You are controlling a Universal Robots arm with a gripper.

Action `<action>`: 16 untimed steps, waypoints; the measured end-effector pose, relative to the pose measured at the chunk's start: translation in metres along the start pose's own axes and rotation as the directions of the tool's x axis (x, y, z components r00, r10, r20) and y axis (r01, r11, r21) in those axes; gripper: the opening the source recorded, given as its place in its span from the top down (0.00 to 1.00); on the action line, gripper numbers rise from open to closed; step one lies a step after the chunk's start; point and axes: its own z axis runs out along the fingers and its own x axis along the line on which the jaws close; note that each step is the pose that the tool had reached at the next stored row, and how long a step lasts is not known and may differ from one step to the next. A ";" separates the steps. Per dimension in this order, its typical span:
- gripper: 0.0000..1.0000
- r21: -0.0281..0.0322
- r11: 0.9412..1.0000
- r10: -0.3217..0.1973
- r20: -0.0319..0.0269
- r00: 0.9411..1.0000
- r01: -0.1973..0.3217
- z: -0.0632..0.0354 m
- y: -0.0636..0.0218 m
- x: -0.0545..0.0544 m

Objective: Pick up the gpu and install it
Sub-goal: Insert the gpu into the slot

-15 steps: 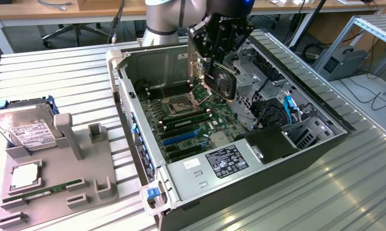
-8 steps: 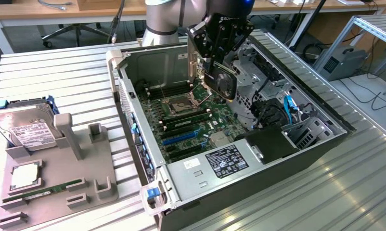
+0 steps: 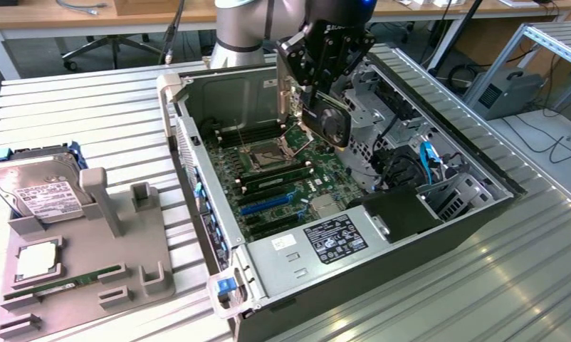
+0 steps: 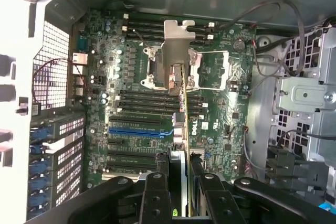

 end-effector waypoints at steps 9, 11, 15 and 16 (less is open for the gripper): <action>0.73 -0.001 1.000 -0.020 0.000 1.000 0.020 0.0000 0.0000 0.000; 0.73 -0.001 1.000 -0.025 0.000 1.000 0.025 0.0000 0.0000 0.000; 0.73 -0.001 0.999 -0.033 0.000 0.999 0.033 0.0000 0.0000 0.000; 0.73 -0.001 0.999 -0.035 0.000 0.999 0.035 0.0000 0.0000 0.000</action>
